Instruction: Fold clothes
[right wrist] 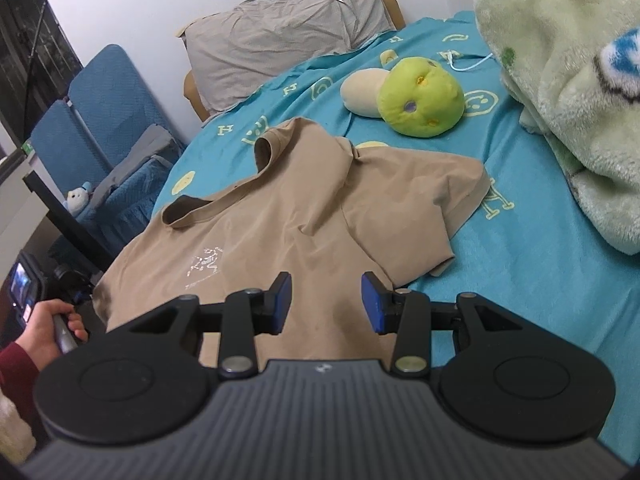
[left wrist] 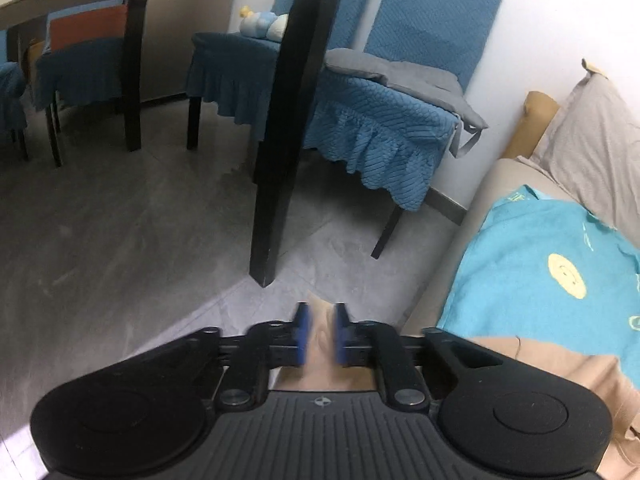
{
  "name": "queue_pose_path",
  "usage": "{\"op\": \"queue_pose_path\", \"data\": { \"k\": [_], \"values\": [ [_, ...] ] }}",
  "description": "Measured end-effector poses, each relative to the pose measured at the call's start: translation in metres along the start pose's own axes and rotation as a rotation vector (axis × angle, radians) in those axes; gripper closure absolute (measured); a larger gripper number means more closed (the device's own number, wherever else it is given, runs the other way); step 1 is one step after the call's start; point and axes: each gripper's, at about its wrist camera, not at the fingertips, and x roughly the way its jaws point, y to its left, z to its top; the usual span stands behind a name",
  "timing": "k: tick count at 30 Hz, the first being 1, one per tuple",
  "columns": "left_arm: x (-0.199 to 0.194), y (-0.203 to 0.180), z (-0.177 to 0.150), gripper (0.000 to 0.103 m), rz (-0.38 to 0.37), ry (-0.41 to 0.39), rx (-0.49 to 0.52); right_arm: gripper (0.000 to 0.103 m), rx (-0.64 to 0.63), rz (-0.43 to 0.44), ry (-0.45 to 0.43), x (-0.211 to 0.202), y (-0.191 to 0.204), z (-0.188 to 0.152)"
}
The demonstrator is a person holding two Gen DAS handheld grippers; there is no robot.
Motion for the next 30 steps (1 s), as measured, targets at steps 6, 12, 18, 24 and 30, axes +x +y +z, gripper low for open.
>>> {"op": "queue_pose_path", "data": {
  "k": [6, 12, 18, 24, 30],
  "values": [
    [-0.064, -0.007, -0.015, 0.029, -0.063, -0.009, 0.108, 0.06, -0.049, 0.015, -0.03, -0.007, 0.008, 0.001],
    [-0.189, -0.009, -0.058, 0.014, -0.203, -0.005, 0.237, 0.06, -0.103, 0.002, -0.083, -0.025, 0.016, 0.001],
    [-0.286, 0.023, -0.137, 0.011, -0.158, 0.161, 0.401, 0.06, -0.132, 0.021, -0.102, -0.052, 0.023, 0.0],
    [-0.308, 0.077, -0.187, 0.011, -0.087, 0.341, 0.413, 0.015, -0.141, 0.079, -0.13, -0.096, 0.025, -0.005],
    [-0.305, 0.103, -0.206, 0.018, -0.075, 0.534, 0.316, 0.016, -0.101, 0.082, -0.152, -0.13, 0.013, -0.011]
  ]
}}
